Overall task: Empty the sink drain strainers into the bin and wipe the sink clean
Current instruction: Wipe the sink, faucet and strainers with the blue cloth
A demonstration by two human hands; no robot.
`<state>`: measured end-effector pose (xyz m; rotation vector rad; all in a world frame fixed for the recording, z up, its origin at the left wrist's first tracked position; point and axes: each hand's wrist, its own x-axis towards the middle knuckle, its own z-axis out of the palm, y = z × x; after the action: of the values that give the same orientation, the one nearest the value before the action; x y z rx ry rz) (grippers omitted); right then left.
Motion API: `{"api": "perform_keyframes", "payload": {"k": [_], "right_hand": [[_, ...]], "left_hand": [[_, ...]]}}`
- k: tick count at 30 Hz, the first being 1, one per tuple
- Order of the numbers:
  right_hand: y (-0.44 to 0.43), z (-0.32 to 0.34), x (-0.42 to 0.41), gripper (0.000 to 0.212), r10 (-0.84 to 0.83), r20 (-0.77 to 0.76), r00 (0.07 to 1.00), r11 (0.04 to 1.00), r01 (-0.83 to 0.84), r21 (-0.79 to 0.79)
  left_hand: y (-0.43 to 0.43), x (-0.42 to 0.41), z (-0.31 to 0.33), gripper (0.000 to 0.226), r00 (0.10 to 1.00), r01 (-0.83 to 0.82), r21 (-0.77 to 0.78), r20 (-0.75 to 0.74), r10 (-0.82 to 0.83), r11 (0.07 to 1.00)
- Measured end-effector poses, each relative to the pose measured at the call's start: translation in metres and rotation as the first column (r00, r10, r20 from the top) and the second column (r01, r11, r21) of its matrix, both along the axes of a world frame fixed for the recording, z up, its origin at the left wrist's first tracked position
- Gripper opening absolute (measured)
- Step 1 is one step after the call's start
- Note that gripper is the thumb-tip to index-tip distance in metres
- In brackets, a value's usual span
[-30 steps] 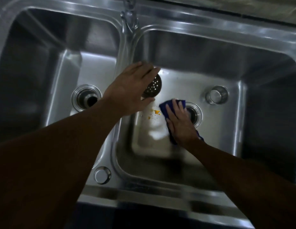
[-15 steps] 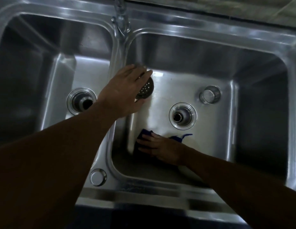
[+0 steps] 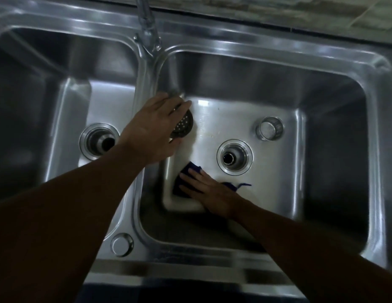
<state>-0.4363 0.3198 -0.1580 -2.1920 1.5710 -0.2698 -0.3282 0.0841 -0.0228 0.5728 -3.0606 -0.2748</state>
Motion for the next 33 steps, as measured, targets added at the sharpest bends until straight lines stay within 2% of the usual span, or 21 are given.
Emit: {"api": "perform_keyframes", "payload": {"k": [2,4,7,9,10,11,12,13,15,17,20,21,22,24,25,28,30,31,32,33], "right_hand": [[0.013,0.001,-0.019,0.046,-0.104,-0.031,0.994,0.994,0.103,-0.042],[0.008,0.003,-0.035,0.056,-0.351,-0.042,0.936,0.936,0.349,-0.041],[-0.03,0.003,-0.055,0.076,-0.67,-0.119,0.733,0.739,0.673,-0.013],[-0.062,0.005,-0.058,0.099,-0.776,-0.133,0.617,0.616,0.786,0.057],[-0.076,0.005,-0.053,0.108,-0.791,-0.122,0.6,0.594,0.8,0.083],[-0.085,0.005,-0.043,0.105,-0.782,-0.092,0.617,0.611,0.787,0.085],[-0.088,0.003,-0.03,0.094,-0.764,-0.027,0.645,0.64,0.762,0.098],[-0.086,0.004,-0.015,0.078,-0.695,-0.029,0.718,0.714,0.695,0.086],[-0.068,0.001,0.018,0.049,-0.519,0.065,0.852,0.855,0.517,0.047],[-0.044,-0.008,0.036,0.046,-0.303,0.018,0.953,0.952,0.304,-0.043],[-0.026,-0.018,0.006,0.046,-0.094,-0.089,0.992,0.993,0.087,-0.076],[-0.029,-0.018,-0.012,0.045,-0.124,-0.105,0.987,0.987,0.112,-0.117],[-0.035,-0.017,-0.032,0.046,-0.228,-0.093,0.969,0.967,0.213,-0.141],[-0.06,-0.014,-0.068,0.06,-0.489,-0.101,0.866,0.868,0.473,-0.15],[-0.074,-0.01,-0.083,0.066,-0.564,-0.138,0.814,0.825,0.552,-0.12],[-0.114,-0.005,-0.092,0.079,-0.663,-0.235,0.71,0.735,0.677,-0.028],[-0.13,-0.004,-0.075,0.079,-0.6,-0.322,0.732,0.761,0.646,0.052],[-0.134,0.001,-0.059,0.068,-0.558,-0.284,0.78,0.79,0.604,0.104],[-0.137,0.011,-0.042,0.048,-0.573,-0.165,0.803,0.809,0.586,0.041],[-0.137,0.014,-0.021,0.031,-0.677,0.128,0.725,0.735,0.66,0.156]], "left_hand": [[0.0,0.0,-0.001,0.088,1.0,-0.002,0.005,-0.005,0.002,1.0],[0.0,0.0,-0.001,0.086,1.0,-0.009,0.006,-0.03,0.01,1.0],[0.0,0.0,-0.001,0.082,0.997,-0.003,-0.006,-0.077,0.003,1.0],[0.0,0.0,-0.001,0.081,0.996,0.001,-0.011,-0.093,-0.002,1.0],[0.0,0.0,-0.001,0.081,0.995,0.003,-0.011,-0.096,-0.004,1.0],[0.0,0.0,-0.002,0.081,0.995,0.004,-0.009,-0.096,-0.005,1.0],[0.0,0.0,-0.002,0.081,0.995,0.006,-0.008,-0.095,-0.006,1.0],[0.0,0.0,-0.001,0.081,0.996,0.008,-0.009,-0.091,-0.009,1.0],[0.0,0.0,0.0,0.081,0.997,0.012,-0.005,-0.079,-0.012,1.0],[0.0,0.0,0.001,0.08,0.997,0.015,0.003,-0.076,-0.015,1.0],[0.001,0.0,0.001,0.081,0.997,0.011,-0.01,-0.082,-0.012,1.0],[0.001,0.0,0.001,0.081,0.996,0.005,-0.015,-0.085,-0.007,1.0],[0.001,0.001,0.001,0.082,0.996,-0.002,-0.017,-0.084,0.001,1.0],[0.002,0.001,0.001,0.084,0.997,-0.012,-0.006,-0.078,0.012,1.0],[0.002,0.001,0.001,0.084,0.997,-0.011,0.0,-0.074,0.011,1.0],[0.002,0.0,0.001,0.085,0.998,-0.014,0.01,-0.056,0.014,1.0],[0.002,-0.001,0.001,0.084,0.999,-0.016,0.006,-0.051,0.016,1.0],[0.003,-0.001,0.001,0.084,0.998,-0.018,0.005,-0.054,0.018,1.0],[0.003,-0.001,0.001,0.084,0.998,-0.021,0.003,-0.058,0.021,1.0],[0.003,-0.001,0.002,0.084,0.998,-0.023,0.001,-0.061,0.023,1.0]]}}
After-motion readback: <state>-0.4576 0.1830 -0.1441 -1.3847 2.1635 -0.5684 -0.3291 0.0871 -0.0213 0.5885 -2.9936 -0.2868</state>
